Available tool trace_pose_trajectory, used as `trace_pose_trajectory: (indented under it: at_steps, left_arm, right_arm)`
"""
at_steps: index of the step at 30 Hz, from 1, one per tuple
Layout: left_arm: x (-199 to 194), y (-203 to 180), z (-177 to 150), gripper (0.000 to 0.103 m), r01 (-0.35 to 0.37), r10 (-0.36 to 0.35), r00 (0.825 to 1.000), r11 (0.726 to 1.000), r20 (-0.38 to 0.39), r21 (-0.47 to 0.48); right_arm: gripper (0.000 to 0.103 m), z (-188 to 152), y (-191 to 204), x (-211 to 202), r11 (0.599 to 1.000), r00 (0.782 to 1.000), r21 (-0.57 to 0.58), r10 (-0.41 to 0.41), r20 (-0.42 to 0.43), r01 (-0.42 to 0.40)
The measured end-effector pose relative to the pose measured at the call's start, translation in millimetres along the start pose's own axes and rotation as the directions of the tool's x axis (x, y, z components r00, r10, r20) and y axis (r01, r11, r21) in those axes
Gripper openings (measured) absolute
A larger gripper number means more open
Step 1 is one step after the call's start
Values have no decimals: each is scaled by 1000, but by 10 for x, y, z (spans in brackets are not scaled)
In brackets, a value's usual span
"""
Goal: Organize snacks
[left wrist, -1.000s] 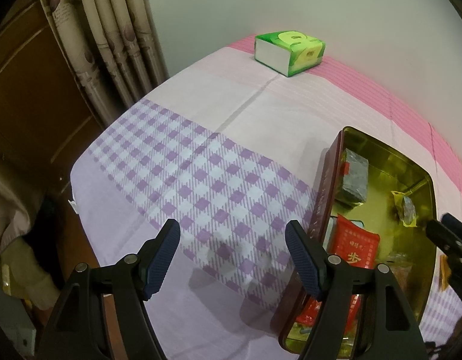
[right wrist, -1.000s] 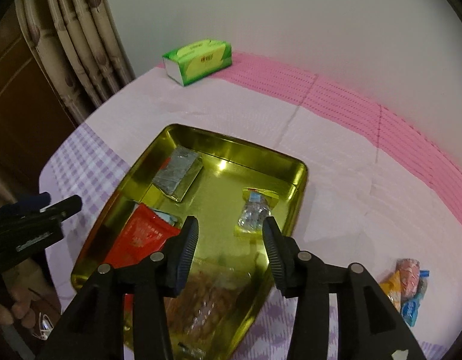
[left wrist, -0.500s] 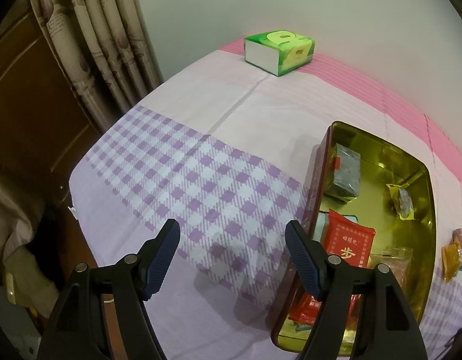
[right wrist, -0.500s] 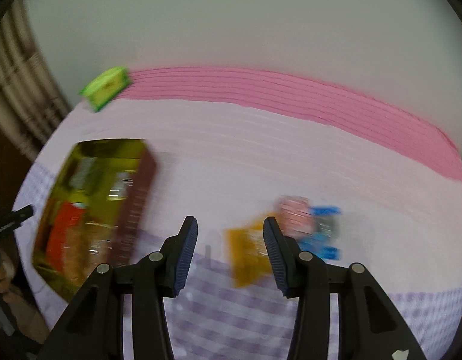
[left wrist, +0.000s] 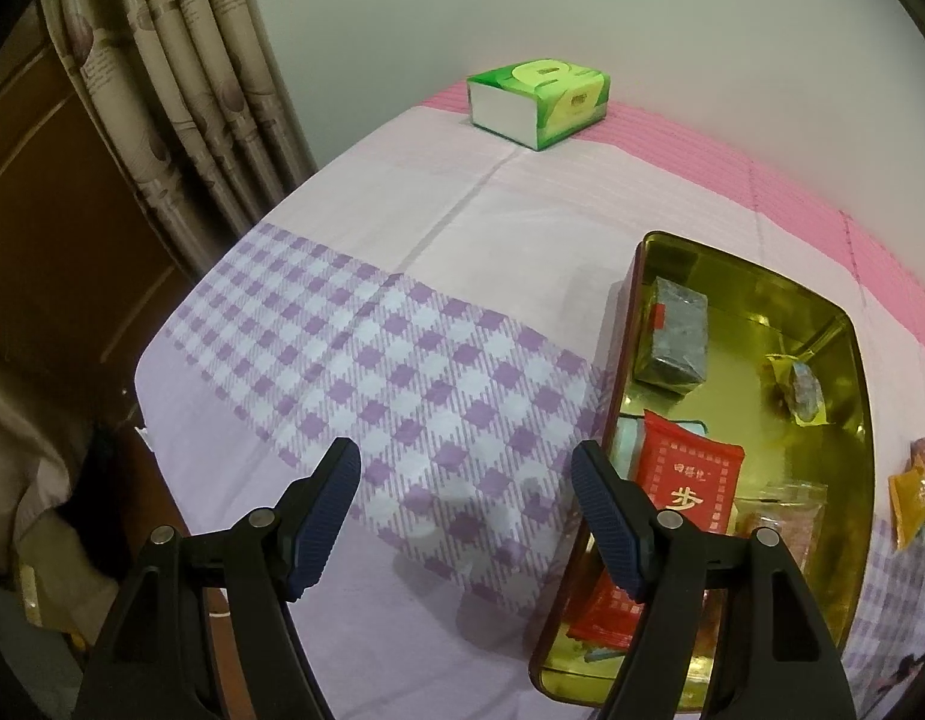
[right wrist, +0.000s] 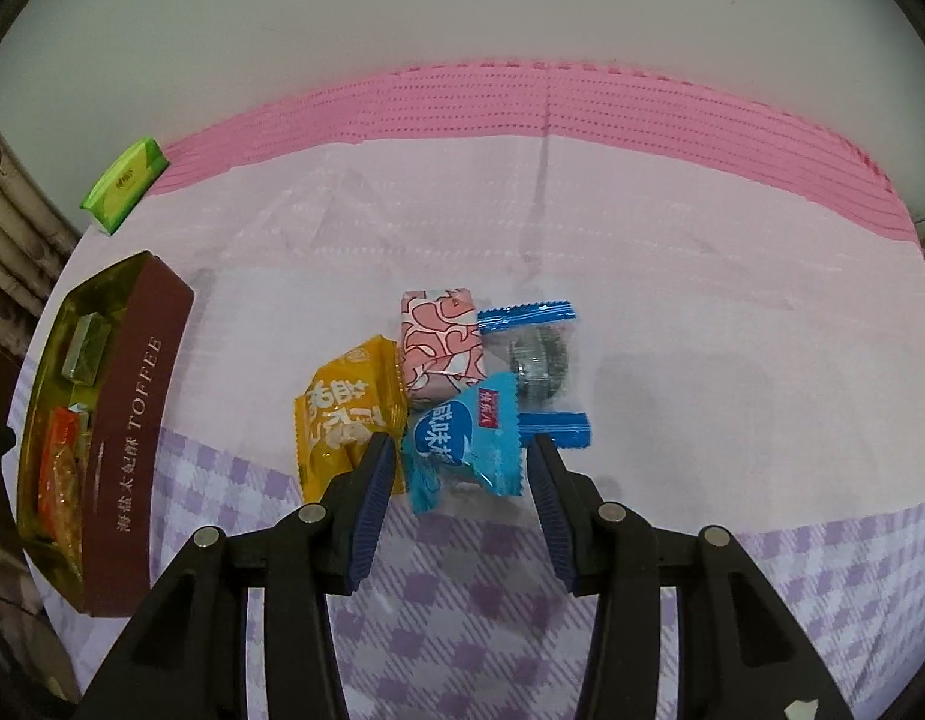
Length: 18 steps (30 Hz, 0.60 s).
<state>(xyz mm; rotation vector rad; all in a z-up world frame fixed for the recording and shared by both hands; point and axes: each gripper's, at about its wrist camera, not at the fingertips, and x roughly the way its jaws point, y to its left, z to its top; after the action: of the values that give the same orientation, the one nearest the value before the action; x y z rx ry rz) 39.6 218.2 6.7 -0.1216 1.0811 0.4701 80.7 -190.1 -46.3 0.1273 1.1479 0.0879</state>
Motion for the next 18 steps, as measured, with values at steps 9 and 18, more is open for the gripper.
trace_pose_trajectory:
  at_steps: [9, 18]
  left_arm:
    - [28, -7, -16, 73, -10, 10, 1000, 1000, 2, 17]
    - [-27, -127, -40, 73, 14, -16, 999, 998, 34, 63]
  right_arm:
    - [35, 15, 39, 114, 1000, 1000, -17, 10, 2, -10]
    - [26, -83, 56, 104, 999, 1000, -37, 17, 22, -16]
